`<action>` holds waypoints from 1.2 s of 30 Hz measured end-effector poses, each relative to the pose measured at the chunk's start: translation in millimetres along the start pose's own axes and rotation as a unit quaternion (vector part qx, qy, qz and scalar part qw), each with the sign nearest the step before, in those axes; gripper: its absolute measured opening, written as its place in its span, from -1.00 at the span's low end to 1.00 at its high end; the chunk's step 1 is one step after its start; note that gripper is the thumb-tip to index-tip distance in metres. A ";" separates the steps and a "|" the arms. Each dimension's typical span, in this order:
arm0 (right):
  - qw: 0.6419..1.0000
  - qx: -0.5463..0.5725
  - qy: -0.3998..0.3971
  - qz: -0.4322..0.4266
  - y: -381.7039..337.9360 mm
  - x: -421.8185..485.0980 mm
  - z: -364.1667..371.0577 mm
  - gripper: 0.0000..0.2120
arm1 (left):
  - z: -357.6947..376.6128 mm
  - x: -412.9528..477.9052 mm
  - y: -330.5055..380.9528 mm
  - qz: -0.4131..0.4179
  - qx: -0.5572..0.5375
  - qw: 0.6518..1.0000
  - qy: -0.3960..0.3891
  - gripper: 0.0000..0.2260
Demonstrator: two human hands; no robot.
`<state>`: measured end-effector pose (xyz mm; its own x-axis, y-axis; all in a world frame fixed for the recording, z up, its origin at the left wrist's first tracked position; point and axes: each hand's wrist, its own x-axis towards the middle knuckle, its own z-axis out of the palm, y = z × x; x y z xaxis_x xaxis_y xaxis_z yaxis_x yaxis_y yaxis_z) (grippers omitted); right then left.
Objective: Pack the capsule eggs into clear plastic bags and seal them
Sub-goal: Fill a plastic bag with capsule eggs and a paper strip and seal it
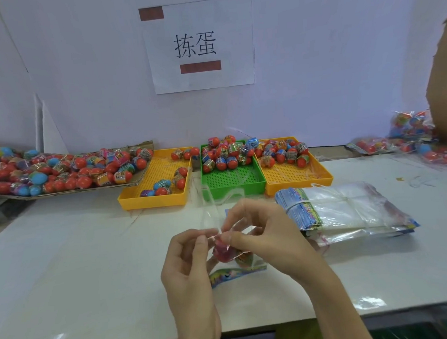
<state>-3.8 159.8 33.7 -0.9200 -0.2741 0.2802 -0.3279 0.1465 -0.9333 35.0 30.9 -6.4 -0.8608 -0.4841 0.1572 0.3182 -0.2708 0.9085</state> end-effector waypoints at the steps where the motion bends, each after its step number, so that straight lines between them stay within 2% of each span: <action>1: 1.000 -0.011 0.000 -0.007 0.4 0.2 0.4 -0.87 | -0.6 0.6 -0.6 -0.007 -0.002 1.000 -0.016 -0.85; 2: 1.000 -0.013 0.002 -0.012 1.0 0.4 0.6 -0.86 | -0.7 0.1 0.4 -0.017 -0.005 0.999 -0.033 -0.95; 6: 1.000 0.019 0.013 -0.016 1.7 1.9 0.0 -0.86 | -1.4 0.0 1.1 -0.025 0.014 0.997 -0.070 -0.78; 11: 0.998 0.034 0.053 -0.032 2.0 1.7 -1.6 -0.86 | -0.3 -2.0 2.2 -0.012 0.062 0.990 -0.128 -0.73; 13: 0.997 0.036 0.068 -0.030 2.7 1.8 -2.1 -0.88 | 0.8 -2.9 3.1 -0.011 0.060 0.991 -0.118 -0.79; 15: 0.998 0.029 0.048 -0.005 3.8 1.6 -5.2 -0.88 | 0.5 -3.1 3.1 -0.003 0.055 0.994 -0.091 -0.86; 17: 1.000 0.010 -0.005 0.017 5.2 0.5 -9.3 -0.84 | -0.8 -3.0 2.9 0.005 0.046 0.996 -0.079 -0.94; 19: 0.999 -0.002 -0.031 0.014 4.6 -1.1 -11.3 -0.83 | -2.1 -2.8 1.4 0.007 0.036 0.997 -0.068 -0.96; 22: 0.999 0.009 0.028 -0.012 5.8 -0.6 -9.1 -0.72 | -2.0 -3.4 3.2 -0.003 0.024 0.997 -0.071 -0.92; 24: 0.996 0.011 0.082 -0.020 7.6 1.3 -5.4 -0.61 | -2.4 -3.7 5.4 -0.013 0.031 0.993 -0.111 -0.94; 26: 0.994 0.016 0.103 -0.021 8.0 2.4 -2.6 -0.55 | -2.9 -3.9 7.0 -0.025 0.028 0.990 -0.138 -0.91; 33: 0.995 0.037 0.089 -0.031 4.0 2.5 -3.8 -0.81 | 0.6 -2.8 7.2 -0.048 -0.027 0.998 -0.032 -0.80; 36: 0.995 0.035 0.090 -0.035 5.7 2.8 -4.7 -0.81 | -0.5 0.3 8.5 -0.057 -0.057 0.997 -0.020 -0.81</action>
<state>-9.2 164.3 30.2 -0.9209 -0.1058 0.3751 -0.3828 0.0651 -0.9215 37.7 28.1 1.1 -0.9086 -0.4112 0.0729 0.2583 -0.4161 0.8719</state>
